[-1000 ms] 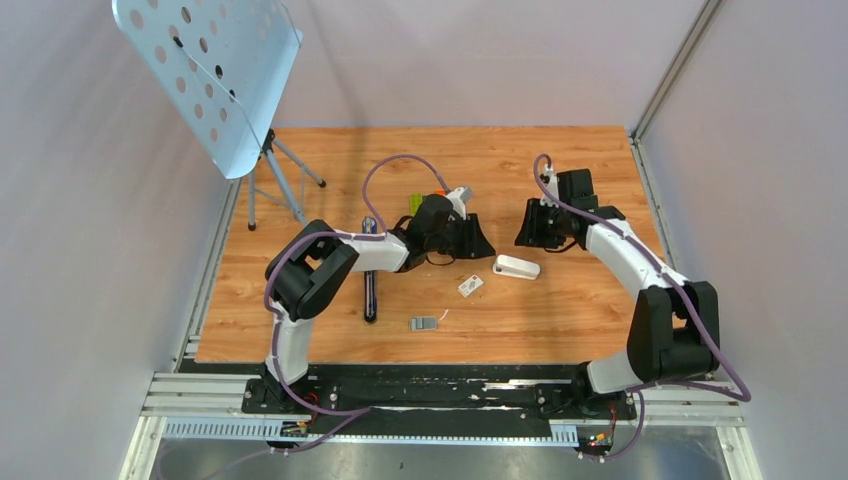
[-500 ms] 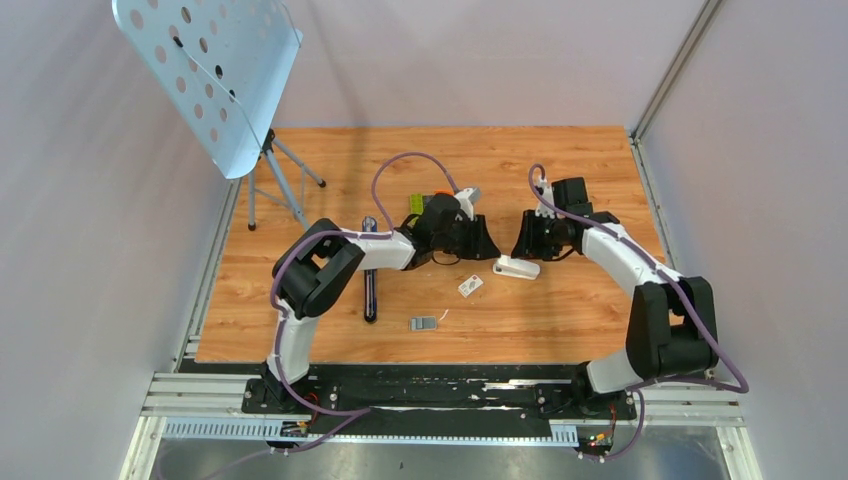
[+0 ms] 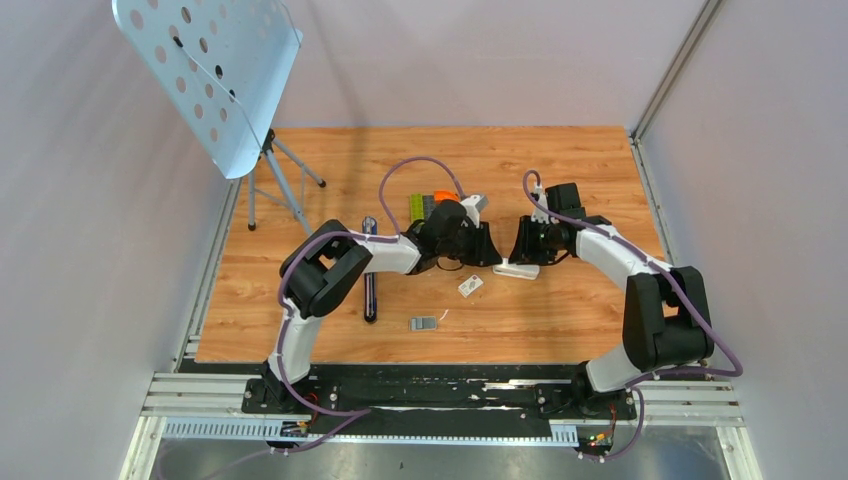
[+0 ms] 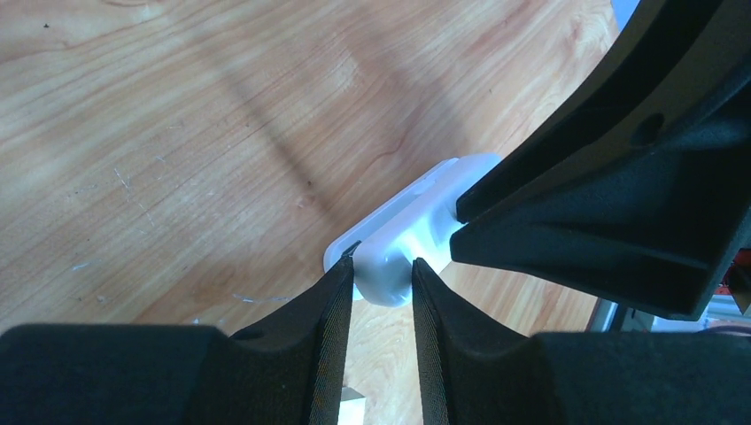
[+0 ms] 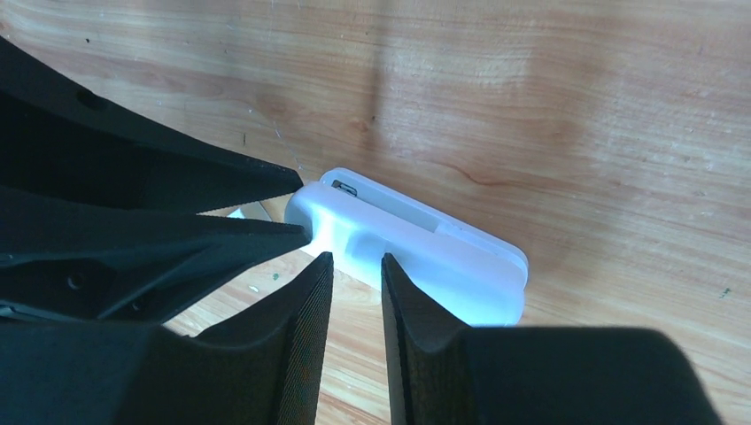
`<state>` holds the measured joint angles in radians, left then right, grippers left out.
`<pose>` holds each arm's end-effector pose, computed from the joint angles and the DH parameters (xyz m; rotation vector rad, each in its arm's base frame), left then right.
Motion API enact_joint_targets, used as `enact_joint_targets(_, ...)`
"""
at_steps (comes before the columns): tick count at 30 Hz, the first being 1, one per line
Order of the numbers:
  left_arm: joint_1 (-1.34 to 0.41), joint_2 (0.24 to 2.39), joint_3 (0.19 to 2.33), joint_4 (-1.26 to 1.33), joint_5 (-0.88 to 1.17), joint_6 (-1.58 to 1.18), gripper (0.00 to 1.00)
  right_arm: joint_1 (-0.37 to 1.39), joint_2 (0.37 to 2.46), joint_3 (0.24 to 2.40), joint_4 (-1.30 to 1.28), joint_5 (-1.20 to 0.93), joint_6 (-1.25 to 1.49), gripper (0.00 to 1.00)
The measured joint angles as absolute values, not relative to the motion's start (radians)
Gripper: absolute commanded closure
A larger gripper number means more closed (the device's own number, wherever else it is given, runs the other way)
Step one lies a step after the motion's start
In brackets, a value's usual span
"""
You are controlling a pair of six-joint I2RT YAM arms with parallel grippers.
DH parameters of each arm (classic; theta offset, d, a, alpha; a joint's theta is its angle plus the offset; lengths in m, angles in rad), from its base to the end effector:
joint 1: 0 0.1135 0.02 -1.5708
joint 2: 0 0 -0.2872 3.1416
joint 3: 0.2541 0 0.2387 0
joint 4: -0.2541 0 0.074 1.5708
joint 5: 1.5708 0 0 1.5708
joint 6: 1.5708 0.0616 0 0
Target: Load the staples into the stapler
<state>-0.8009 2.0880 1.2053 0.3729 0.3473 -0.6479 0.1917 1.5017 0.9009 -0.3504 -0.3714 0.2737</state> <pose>0.3123 -0.3522 0.1584 0.4090 2.2597 -1.1881 0.2912 0.0793 0.2119 -0.0486 2.5513 0.6536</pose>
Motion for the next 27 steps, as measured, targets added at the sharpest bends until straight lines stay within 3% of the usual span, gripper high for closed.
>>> enact_joint_targets(9,-0.815,2.083,1.207,0.377,0.310,-0.611,0.64,0.192,1.502,0.895,-0.321,-0.366,0.282,0.69)
enact_joint_targets(15,-0.811,2.033,1.311,0.136,0.266,-0.537,0.58,0.192,1.462,0.904,-0.365,-0.366,0.276,0.59)
enact_joint_targets(21,-0.801,1.879,1.378,-0.120,0.163,-0.429,0.57,0.231,1.351,0.904,-0.400,-0.377,0.265,0.55)
enact_joint_targets(27,-0.799,1.644,1.226,-0.220,0.096,-0.376,0.56,0.336,1.262,0.890,-0.404,-0.340,0.282,0.57)
